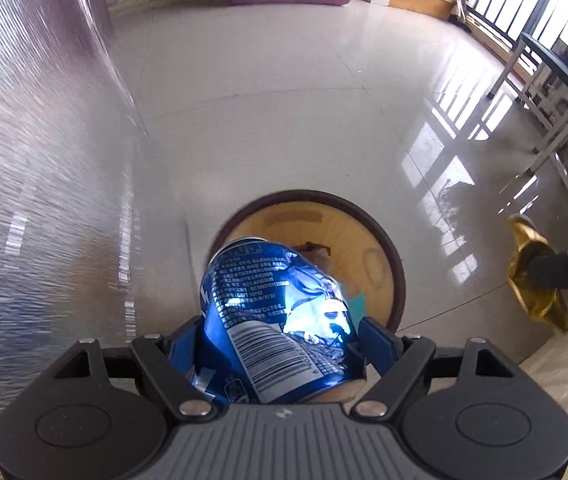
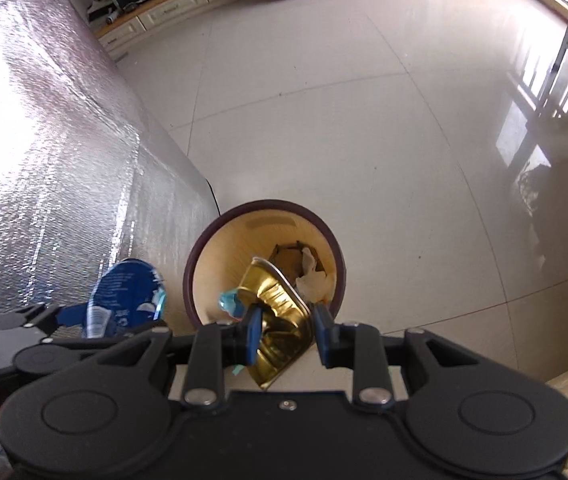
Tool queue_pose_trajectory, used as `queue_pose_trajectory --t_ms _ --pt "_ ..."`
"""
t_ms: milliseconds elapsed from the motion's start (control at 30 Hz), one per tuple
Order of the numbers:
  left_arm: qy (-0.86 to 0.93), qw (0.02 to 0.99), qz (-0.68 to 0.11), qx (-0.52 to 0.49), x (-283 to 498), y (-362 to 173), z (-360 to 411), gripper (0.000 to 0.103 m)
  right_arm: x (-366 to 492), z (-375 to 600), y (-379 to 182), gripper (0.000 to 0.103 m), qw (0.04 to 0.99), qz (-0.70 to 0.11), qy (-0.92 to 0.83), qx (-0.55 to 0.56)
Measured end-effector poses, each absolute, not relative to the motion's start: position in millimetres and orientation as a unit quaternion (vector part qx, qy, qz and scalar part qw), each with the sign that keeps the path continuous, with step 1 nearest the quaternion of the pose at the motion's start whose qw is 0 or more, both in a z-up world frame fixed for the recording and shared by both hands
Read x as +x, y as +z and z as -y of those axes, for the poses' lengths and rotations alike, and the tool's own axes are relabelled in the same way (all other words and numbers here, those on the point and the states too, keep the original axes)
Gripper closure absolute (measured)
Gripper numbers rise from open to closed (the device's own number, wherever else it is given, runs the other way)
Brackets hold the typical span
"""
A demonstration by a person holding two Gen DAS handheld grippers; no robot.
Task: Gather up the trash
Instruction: 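Open the left tool to drop the blue can into the wastebasket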
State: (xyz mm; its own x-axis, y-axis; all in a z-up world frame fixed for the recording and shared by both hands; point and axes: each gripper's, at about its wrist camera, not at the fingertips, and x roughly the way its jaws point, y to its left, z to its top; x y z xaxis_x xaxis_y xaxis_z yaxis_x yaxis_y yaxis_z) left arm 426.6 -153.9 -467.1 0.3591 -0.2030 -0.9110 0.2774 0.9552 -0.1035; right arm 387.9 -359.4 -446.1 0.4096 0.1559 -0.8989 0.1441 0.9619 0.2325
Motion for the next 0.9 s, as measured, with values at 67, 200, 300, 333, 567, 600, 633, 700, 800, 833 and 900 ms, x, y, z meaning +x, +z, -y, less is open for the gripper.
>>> queue_pose_trajectory --t_ms 67,200,300,333,567,600,633,700,800,833,900 --pt "-0.148 0.819 -0.554 0.006 434.9 -479.0 157.2 0.021 391.1 363.2 -453.0 0.075 0.825 -0.547 0.003 0.142" --pt "-0.161 0.812 -0.56 -0.035 446.6 -499.8 170.0 0.021 399.8 370.0 -460.9 0.075 0.822 -0.549 -0.005 0.153" --pt "-0.18 0.809 -0.556 -0.066 457.3 -514.6 179.6 0.021 405.7 379.3 -462.7 0.075 0.823 -0.546 -0.015 0.16" --pt "-0.185 0.808 -0.553 -0.081 462.4 -516.7 183.1 0.021 407.4 382.9 -462.0 0.075 0.823 -0.543 -0.019 0.163" --pt "-0.26 0.728 -0.581 -0.254 477.4 -565.3 206.6 0.021 415.1 401.9 -456.4 0.075 0.832 -0.528 -0.039 0.169" --pt "-0.267 0.714 -0.589 -0.269 474.7 -572.6 209.7 0.021 415.4 403.9 -456.9 0.075 0.832 -0.527 -0.041 0.17" --pt "-0.27 0.7 -0.598 -0.282 470.6 -580.0 211.4 0.021 416.2 405.2 -458.0 0.075 0.831 -0.528 -0.046 0.168" --pt "-0.271 0.67 -0.625 -0.296 461.5 -598.2 211.9 0.021 416.1 407.3 -462.1 0.075 0.83 -0.531 -0.05 0.164" --pt "-0.258 0.643 -0.661 -0.289 452.7 -623.5 209.8 0.021 417.9 407.5 -469.4 0.075 0.825 -0.538 -0.051 0.166" --pt "-0.252 0.63 -0.676 -0.287 457.3 -639.8 211.1 0.021 418.4 406.6 -471.9 0.075 0.823 -0.54 -0.051 0.167" --pt "-0.243 0.611 -0.696 -0.287 457.2 -654.3 204.3 0.022 420.5 404.4 -477.2 0.075 0.82 -0.545 -0.049 0.17"
